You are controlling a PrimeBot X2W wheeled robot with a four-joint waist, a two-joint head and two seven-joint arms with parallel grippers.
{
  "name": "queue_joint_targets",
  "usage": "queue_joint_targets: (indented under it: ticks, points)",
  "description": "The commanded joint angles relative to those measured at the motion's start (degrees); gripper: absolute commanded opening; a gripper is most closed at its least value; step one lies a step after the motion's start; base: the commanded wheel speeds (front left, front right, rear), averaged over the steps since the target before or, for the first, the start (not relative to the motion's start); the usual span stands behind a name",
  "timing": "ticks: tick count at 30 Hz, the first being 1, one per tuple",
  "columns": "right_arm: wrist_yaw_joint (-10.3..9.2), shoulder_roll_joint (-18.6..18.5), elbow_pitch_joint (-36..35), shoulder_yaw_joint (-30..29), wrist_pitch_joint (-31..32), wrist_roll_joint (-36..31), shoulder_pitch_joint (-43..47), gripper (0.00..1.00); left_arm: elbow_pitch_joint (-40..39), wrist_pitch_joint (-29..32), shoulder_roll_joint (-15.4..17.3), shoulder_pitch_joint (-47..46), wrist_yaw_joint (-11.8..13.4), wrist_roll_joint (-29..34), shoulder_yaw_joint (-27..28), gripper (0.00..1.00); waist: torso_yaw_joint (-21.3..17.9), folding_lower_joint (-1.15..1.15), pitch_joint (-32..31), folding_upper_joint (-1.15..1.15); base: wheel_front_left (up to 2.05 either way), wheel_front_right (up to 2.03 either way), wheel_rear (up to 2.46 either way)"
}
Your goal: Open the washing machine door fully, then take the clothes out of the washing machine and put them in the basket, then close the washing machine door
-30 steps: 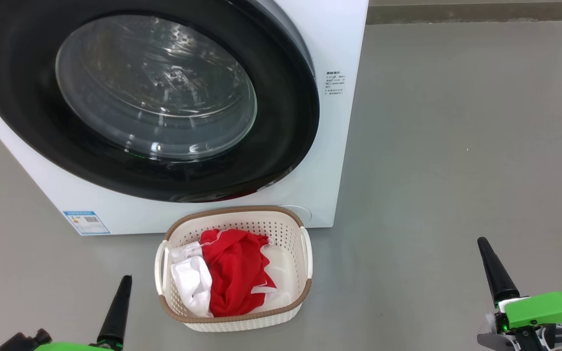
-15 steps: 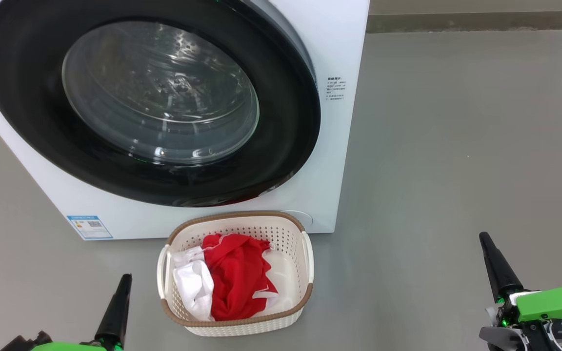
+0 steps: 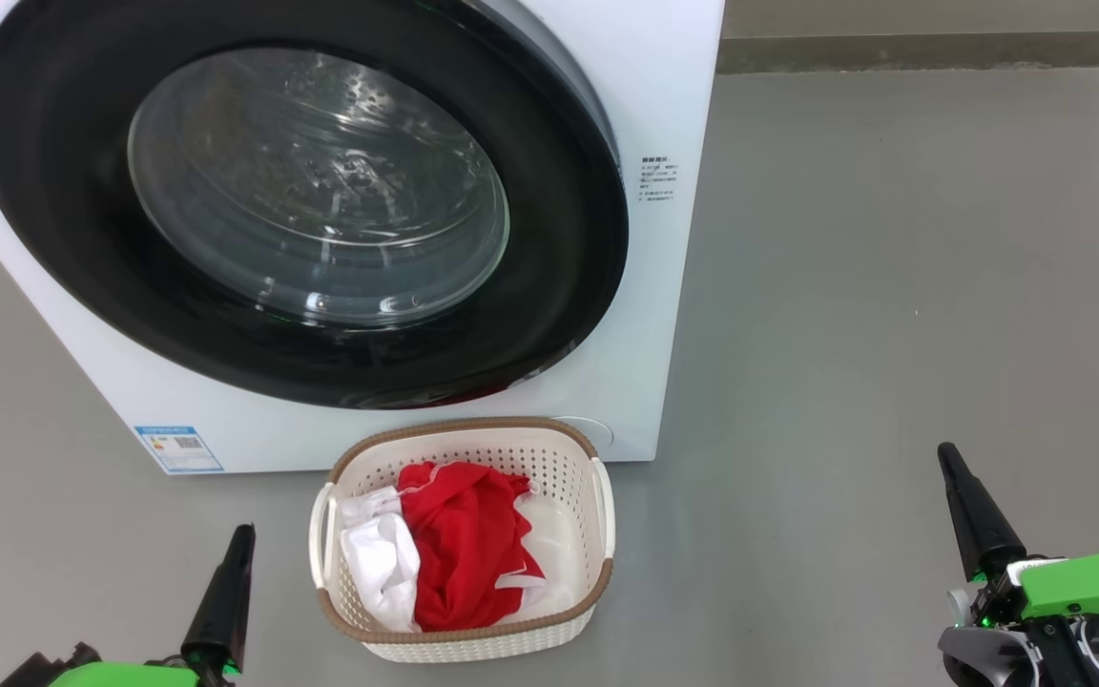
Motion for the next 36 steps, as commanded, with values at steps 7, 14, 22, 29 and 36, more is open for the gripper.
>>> queue_joint_targets:
  ticks: [7, 14, 22, 29, 36]
  points:
    - [-0.04, -0.8, -1.5, 0.6, 0.5, 0.1, -2.4, 0.00, -1.2, 0.7, 0.5, -2.2, -0.4, 0.0, 2.2, 0.00, 0.0, 0.00, 0.0, 0.00, 0.00, 0.00, 0.00]
    - [-0.04, -0.6, -1.4, 0.4, 0.6, 0.0, -2.4, 0.00, -1.2, 0.8, 0.4, -2.2, -0.4, 0.1, 2.3, 0.00, 0.0, 0.00, 0.0, 0.00, 0.00, 0.00, 0.00]
    - [-0.04, -0.5, -1.4, 0.2, 0.8, -0.2, -2.4, 0.00, -1.2, 0.9, 0.3, -2.2, -0.4, 0.2, 2.5, 0.00, 0.0, 0.00, 0.0, 0.00, 0.00, 0.00, 0.00]
    - [-0.04, -0.4, -1.4, 0.1, 0.9, -0.3, -2.4, 0.00, -1.2, 1.0, 0.3, -2.2, -0.4, 0.3, 2.6, 0.00, 0.0, 0.00, 0.0, 0.00, 0.00, 0.00, 0.00]
    - [-0.04, -0.3, -1.4, 0.0, 1.0, -0.4, -2.4, 0.00, -1.2, 1.1, 0.2, -2.2, -0.4, 0.4, 2.7, 0.00, 0.0, 0.00, 0.0, 0.00, 0.00, 0.00, 0.00]
